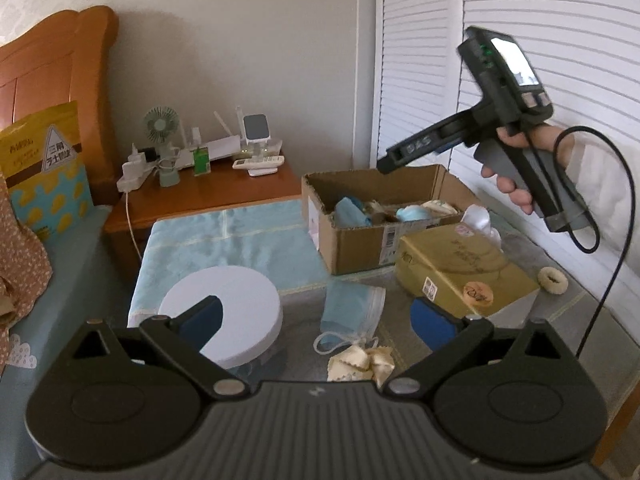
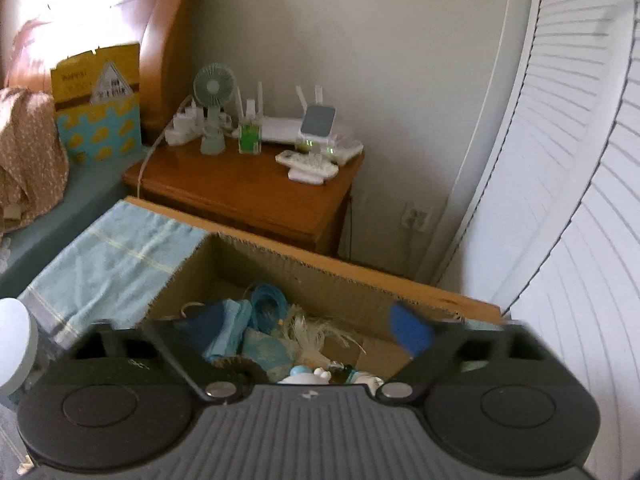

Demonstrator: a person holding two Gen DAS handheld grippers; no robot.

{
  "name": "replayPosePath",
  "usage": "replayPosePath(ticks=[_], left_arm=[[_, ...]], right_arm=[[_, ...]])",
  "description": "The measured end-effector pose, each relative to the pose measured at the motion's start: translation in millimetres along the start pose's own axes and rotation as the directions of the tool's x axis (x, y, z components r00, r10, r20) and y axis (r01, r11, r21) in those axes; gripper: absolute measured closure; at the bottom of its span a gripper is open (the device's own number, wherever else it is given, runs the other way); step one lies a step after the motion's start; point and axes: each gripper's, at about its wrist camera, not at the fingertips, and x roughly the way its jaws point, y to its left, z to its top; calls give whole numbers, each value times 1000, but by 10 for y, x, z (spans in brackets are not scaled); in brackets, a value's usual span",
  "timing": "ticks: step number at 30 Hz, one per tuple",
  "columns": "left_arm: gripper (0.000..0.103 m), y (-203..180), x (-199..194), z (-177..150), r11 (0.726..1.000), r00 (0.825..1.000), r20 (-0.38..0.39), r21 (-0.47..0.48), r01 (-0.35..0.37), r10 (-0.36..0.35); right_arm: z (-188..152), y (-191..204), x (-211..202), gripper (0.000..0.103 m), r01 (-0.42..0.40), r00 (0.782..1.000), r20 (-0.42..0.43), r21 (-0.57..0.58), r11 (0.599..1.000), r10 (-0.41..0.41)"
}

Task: Organize soft objects
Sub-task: 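Lower the orange earplug into the box and open the right tool, then move the left tool to the cream cloth while the right tool approaches the white ring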

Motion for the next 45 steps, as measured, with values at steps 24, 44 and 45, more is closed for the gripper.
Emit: replayPosePath(ticks=[24,44,45], left_arm=[[3,-231,-94,-188,996,995,-45,25,90,-88],[3,-353,183,-324,998,991,-123,45,54,-48],[3,-358,210,-327,998,991,-128,44,48,-42]], right_arm=[[-890,20,-1257,0,108,993,33,118,987,-113],[-1956,-87,-1206,0,256,961,-160,194,947,-227],[-1982,-102,-1179,0,256,960,-169,197,946,-224]])
